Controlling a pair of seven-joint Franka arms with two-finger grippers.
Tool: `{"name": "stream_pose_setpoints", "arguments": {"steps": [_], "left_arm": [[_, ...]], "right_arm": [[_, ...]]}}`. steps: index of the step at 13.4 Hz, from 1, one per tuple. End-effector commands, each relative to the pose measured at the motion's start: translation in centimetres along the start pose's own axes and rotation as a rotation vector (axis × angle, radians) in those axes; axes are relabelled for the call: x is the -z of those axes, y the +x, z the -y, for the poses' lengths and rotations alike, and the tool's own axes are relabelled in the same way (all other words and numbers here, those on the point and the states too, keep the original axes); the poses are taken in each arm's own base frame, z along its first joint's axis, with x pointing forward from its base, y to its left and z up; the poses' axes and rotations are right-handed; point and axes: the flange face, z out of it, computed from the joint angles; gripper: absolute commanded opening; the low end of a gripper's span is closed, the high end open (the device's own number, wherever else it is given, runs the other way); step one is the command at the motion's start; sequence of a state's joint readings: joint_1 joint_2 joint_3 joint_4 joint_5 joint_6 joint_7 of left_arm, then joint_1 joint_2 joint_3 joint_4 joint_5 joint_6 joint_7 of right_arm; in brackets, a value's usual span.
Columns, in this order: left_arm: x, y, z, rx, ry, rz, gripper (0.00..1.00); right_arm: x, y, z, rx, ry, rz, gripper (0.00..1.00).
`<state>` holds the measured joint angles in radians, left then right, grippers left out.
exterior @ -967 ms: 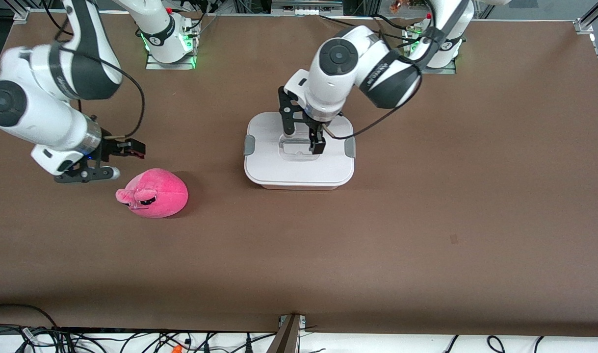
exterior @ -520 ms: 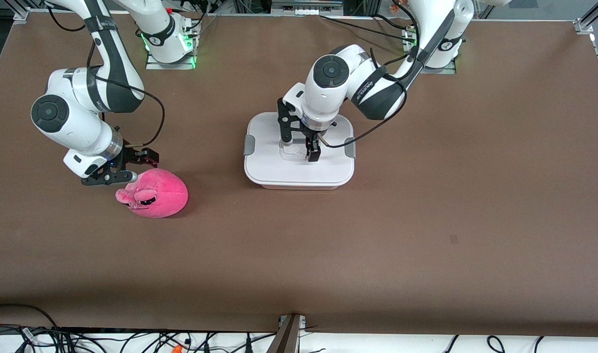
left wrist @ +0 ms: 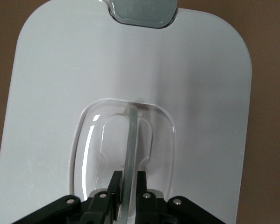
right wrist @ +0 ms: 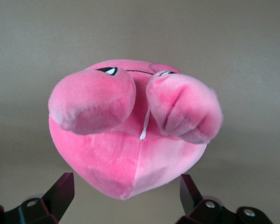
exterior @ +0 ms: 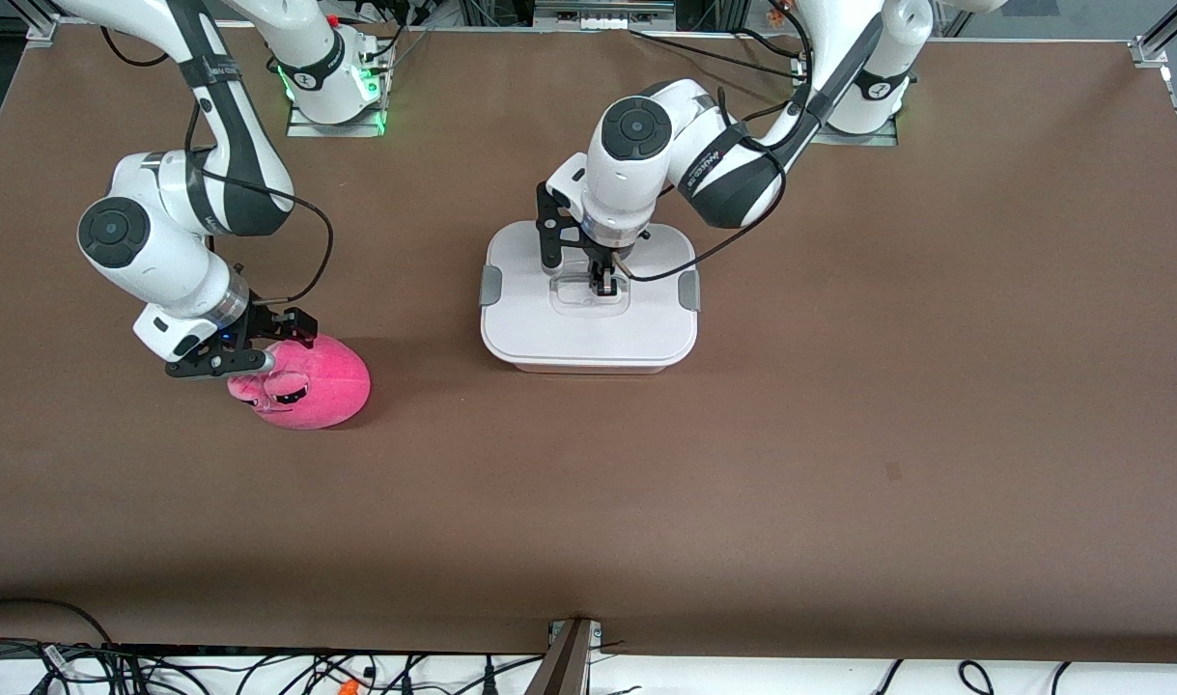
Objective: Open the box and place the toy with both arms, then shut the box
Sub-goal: 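Grasp the lid handle with the left gripper while the right gripper grasps the toy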
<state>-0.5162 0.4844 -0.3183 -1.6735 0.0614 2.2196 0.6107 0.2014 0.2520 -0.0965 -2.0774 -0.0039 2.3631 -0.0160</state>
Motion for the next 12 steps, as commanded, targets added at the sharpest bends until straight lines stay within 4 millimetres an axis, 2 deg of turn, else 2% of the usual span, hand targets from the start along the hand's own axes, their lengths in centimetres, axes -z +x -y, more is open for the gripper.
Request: {"name": "stream_pose_setpoints", "arguments": {"steps": [1,2,3,4,5,8,9,11,12], "left_arm": [[0.7,0.4,-0.2,-0.023,0.017,0.016,0.00],[1.1,0.5,-0.3,-0.025,0.022,0.012,0.00],[1.5,0.7,-0.3,-0.031,0.026,0.008,0.00],[2.0,0.6,-0.3,-0.030,0.026,0.012,0.00],[2.7,0.5,-0.4,-0.029,0.028,0.016,0.00],[6.4,0.7,-0.9,-0.029,0.008,0.064,0.00],[7.7,0.4,-1.3,-0.029,0.000,0.088,0.00],[10.2,-1.5,-1.4,-0.012,-0.025,0.158,0.00],[11.3,-3.1,-0.3,0.010,-0.042,0.192,0.00]], "right_arm": [[-0.4,0.9,-0.4,0.016,-0.002,-0.035,1.00],[-1.1,1.0,-0.4,0.017,-0.004,-0.038,0.99],[-1.5,1.1,-0.4,0.015,-0.002,-0.041,0.94],[-1.8,1.0,-0.3,0.019,-0.003,-0.038,0.85],[-1.8,1.0,-0.3,0.033,-0.003,-0.038,0.70],[-1.8,1.0,-0.8,0.042,-0.004,-0.035,0.11],[-1.7,1.1,-0.9,0.070,-0.004,-0.035,0.00],[-2.1,1.0,-1.5,0.095,-0.005,-0.029,0.00],[-1.8,1.2,-1.5,0.099,-0.007,-0.036,0.00]]}}
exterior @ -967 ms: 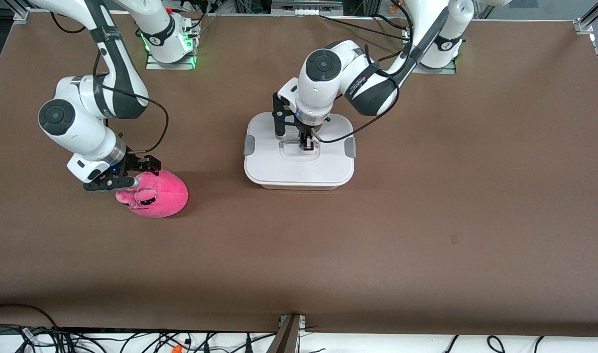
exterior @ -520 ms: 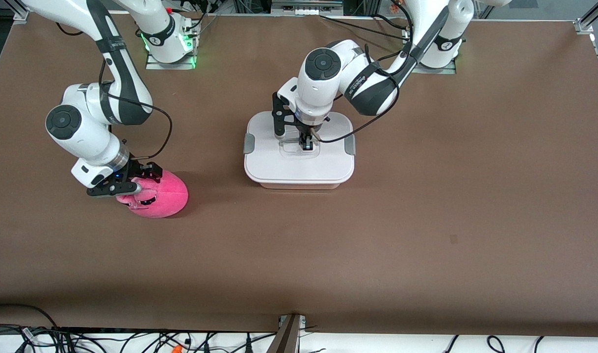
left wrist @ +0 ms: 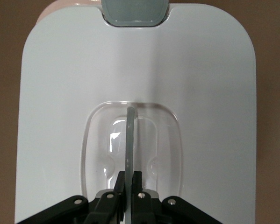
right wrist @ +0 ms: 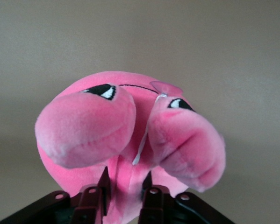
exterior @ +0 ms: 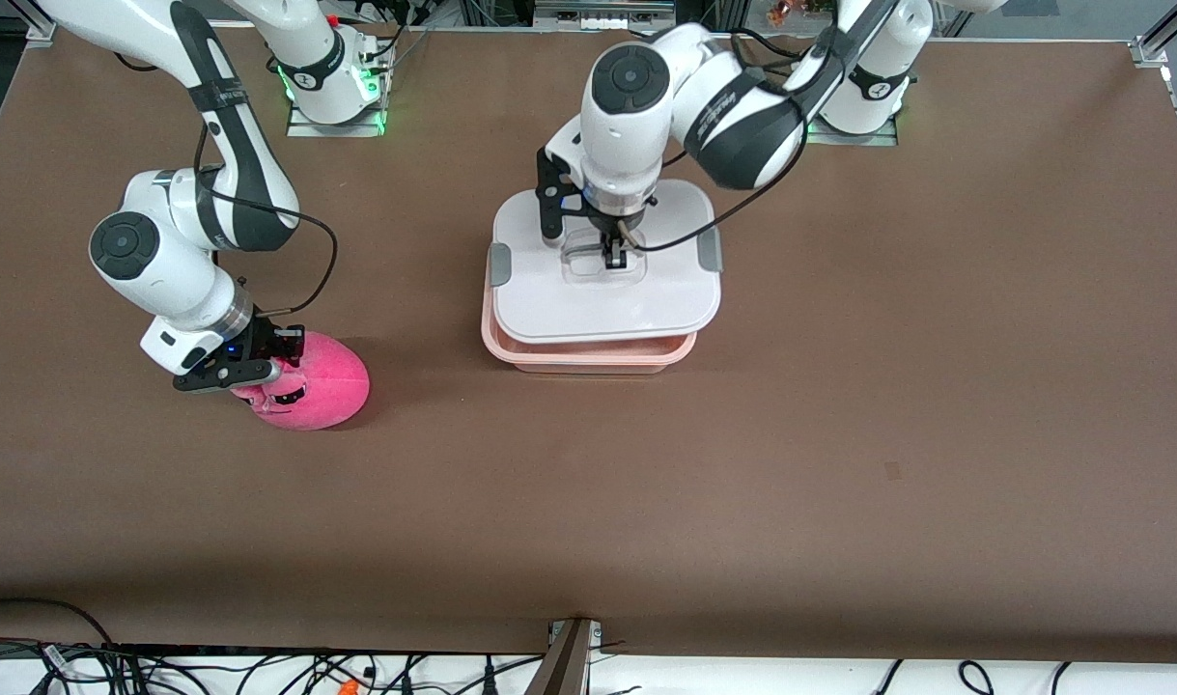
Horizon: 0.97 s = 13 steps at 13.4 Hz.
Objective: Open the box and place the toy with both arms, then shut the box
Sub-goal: 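Lift the white lid off with the left gripper while the right gripper lifts the toy, then move the pink toy into the pink box with the right gripper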
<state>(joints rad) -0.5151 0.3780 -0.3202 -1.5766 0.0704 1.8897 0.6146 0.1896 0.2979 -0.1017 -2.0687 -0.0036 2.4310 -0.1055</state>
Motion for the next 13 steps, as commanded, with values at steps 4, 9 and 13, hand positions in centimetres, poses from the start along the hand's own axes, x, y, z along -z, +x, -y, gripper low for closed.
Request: {"name": "stream_pose_setpoints", "arguments": {"steps": [4,9,13], "left_arm": [[8.5,-9.9,4.9,0.136,-0.079,0.141,0.00],[13.3,-23.3,11.4,0.126,-0.210,0.167,0.00],[12.4,-37.5,17.8,0.138,-0.270,0.055,0.00]], "right_arm": [[2.8,1.9,-0.4,0.128,-0.002,-0.015,0.00],[10.7,5.4,4.2,0.401,0.038,0.051,0.00],[16.8,6.3,12.2,0.664,0.077,0.070,0.00]]}}
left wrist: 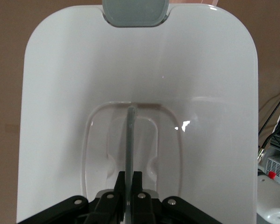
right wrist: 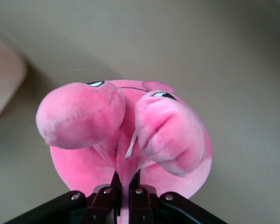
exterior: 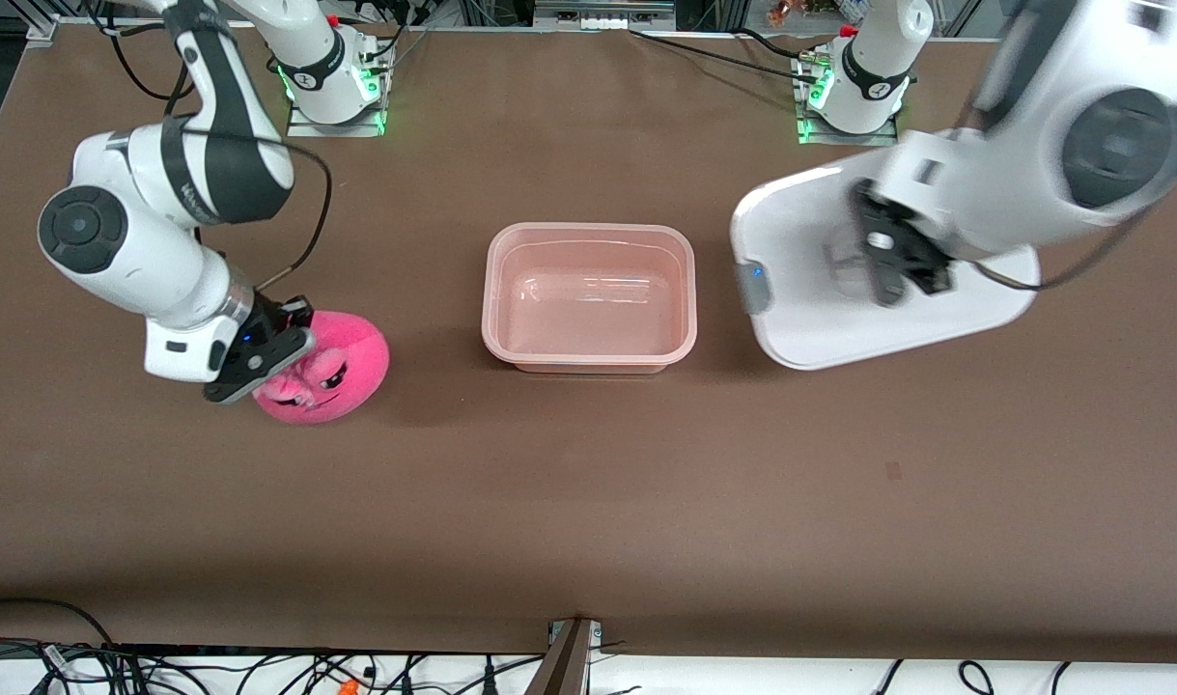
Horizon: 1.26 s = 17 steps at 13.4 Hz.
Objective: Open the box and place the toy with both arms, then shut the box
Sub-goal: 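Move the pink toy into the pink box with the right gripper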
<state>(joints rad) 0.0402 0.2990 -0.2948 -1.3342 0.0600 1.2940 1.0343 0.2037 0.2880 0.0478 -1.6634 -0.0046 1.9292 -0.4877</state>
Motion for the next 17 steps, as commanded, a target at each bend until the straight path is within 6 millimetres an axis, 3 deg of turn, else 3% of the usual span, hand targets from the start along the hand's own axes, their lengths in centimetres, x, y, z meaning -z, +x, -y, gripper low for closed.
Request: {"name": "stream_pose_setpoints", "arguments": {"steps": [1,3,5,8,10,13,17], "left_arm": [[-0.9,-6.6,4.2,-0.040,-0.038,-0.057,0.00],[-2.1,-7.9,6.3,-0.094,-0.036,-0.067,0.00],[-2.2,-9.1,6.7,-0.115,-0.036,-0.070,0.00],[-1.7,-7.8,6.1,-0.129,-0.024,-0.070,0.00],[-1.6,-7.4,5.9,-0.132,-0.024,-0.070,0.00],[-1.6,-7.3,5.9,-0.135,-0.022,-0.071,0.00],[-1.3,-7.1,5.9,-0.137,-0.015,-0.073,0.00]], "right_arm": [[3.7,3.4,5.6,0.192,-0.001,-0.010,0.00],[6.0,5.9,11.5,0.314,-0.049,0.003,0.00],[6.9,7.9,18.4,0.450,-0.112,0.033,0.00],[5.4,10.9,27.2,0.587,-0.105,0.050,0.00],[3.9,12.2,31.1,0.633,-0.100,0.060,0.00],[1.7,12.8,32.2,0.653,-0.092,0.087,0.00],[-3.0,13.4,34.1,0.640,-0.065,0.150,0.00]]}}
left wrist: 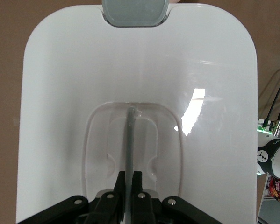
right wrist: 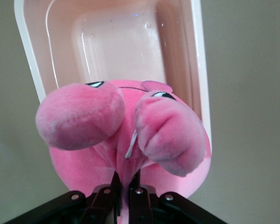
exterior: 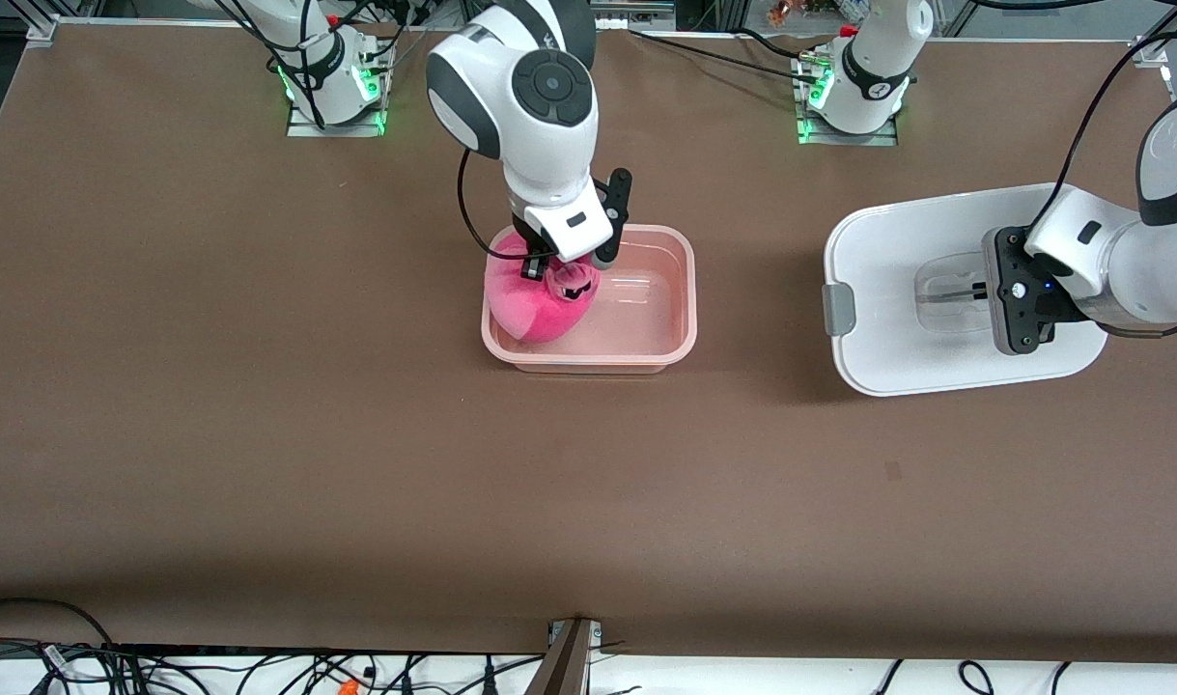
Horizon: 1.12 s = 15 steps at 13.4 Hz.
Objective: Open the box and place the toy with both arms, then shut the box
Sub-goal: 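Move the pink toy into the pink box with the right gripper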
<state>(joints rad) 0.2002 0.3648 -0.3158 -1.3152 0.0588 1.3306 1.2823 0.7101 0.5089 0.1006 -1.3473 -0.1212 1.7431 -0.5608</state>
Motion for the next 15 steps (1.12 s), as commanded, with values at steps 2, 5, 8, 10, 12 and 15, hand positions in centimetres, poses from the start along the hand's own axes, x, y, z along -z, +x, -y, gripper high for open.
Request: {"name": "stream_pose_setpoints", "arguments": {"steps": [2,5,8,10,12,15], "left_arm": [[0.9,0.1,-0.2,-0.012,0.014,-0.006,0.00],[0.8,-0.1,-0.1,-0.008,0.008,-0.013,0.00],[0.7,-0.1,0.0,-0.007,0.006,-0.015,0.00],[0.8,-0.1,-0.1,-0.007,0.006,-0.014,0.00],[0.8,-0.1,-0.1,-0.006,0.006,-0.016,0.00],[0.7,0.0,0.0,-0.005,0.004,-0.017,0.00]], "right_arm": [[-3.8,2.0,0.4,-0.012,0.022,0.057,0.00],[-8.5,3.3,-0.5,-0.005,0.012,0.065,0.00],[-12.6,4.7,-1.2,0.001,-0.006,0.036,0.14],[-13.2,5.1,-1.8,0.000,-0.041,0.001,1.00],[-13.4,5.3,-2.2,-0.084,-0.045,-0.024,1.00],[-13.0,8.1,-0.8,-0.247,-0.080,-0.170,1.00]]}}
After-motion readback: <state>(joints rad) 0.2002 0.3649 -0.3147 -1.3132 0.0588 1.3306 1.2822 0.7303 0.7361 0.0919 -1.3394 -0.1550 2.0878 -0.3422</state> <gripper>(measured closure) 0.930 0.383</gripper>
